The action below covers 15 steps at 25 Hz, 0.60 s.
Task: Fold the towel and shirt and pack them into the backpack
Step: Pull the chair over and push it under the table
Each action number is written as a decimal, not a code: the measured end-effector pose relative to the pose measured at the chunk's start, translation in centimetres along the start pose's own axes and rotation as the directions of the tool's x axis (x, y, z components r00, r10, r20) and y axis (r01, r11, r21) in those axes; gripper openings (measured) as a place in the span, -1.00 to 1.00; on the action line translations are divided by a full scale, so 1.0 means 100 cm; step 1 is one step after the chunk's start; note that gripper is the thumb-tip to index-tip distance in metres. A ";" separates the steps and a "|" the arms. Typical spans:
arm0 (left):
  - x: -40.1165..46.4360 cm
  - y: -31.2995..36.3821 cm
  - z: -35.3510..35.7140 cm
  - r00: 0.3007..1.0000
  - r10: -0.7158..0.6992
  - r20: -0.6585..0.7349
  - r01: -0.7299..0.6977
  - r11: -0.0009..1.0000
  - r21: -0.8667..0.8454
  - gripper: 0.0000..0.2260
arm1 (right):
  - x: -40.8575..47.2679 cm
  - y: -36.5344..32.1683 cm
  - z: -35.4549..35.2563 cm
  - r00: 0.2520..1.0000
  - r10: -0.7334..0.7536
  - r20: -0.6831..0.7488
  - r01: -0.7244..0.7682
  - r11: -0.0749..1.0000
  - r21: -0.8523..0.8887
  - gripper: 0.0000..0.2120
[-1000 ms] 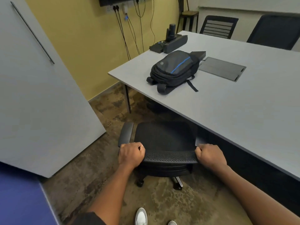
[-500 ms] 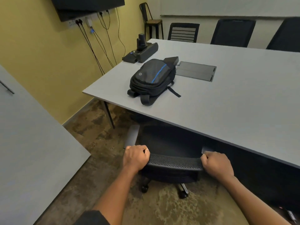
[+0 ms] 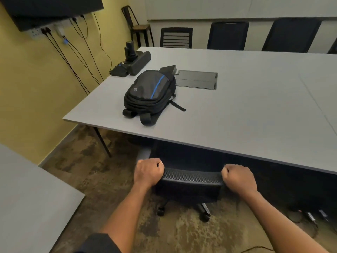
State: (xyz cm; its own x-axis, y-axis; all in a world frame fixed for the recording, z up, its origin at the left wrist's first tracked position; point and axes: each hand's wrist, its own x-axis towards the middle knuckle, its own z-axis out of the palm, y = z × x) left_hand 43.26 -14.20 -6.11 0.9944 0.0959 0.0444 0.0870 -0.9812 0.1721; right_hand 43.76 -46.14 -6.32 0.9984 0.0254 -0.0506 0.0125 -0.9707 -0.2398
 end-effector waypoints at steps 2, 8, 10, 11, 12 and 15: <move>0.011 0.000 0.003 1.000 0.021 0.011 -0.021 1.000 -0.015 -0.68 | 0.005 0.000 0.001 0.999 0.041 0.002 -0.041 0.999 0.006 -0.67; 0.047 0.000 0.007 0.996 0.087 0.025 -0.086 0.996 -0.026 -0.66 | 0.024 -0.002 -0.002 0.997 0.078 -0.002 -0.078 0.997 -0.006 -0.67; 0.058 0.001 0.007 0.995 0.097 0.025 -0.097 0.995 -0.028 -0.66 | 0.029 -0.003 -0.002 0.995 0.100 -0.002 -0.100 0.995 -0.014 -0.67; 0.063 0.002 0.007 0.995 0.098 0.023 -0.097 0.995 -0.025 -0.66 | 0.033 -0.003 -0.002 0.994 0.109 -0.004 -0.109 0.994 -0.014 -0.68; 0.067 0.003 0.007 0.995 0.097 0.022 -0.097 0.995 -0.024 -0.67 | 0.036 -0.003 -0.002 0.993 0.118 -0.006 -0.118 0.993 -0.016 -0.68; 0.077 0.008 0.006 0.995 0.093 0.026 -0.092 0.995 -0.037 -0.68 | 0.045 -0.001 -0.002 0.991 0.134 -0.010 -0.135 0.991 -0.028 -0.67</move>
State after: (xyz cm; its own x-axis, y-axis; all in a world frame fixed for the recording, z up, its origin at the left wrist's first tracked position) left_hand 50.99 -14.36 -6.26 0.9994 -0.0004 0.0348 -0.0075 -0.9790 0.2039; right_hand 48.29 -45.95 -6.34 0.9915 -0.1076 -0.0730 -0.1204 -0.9716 -0.2036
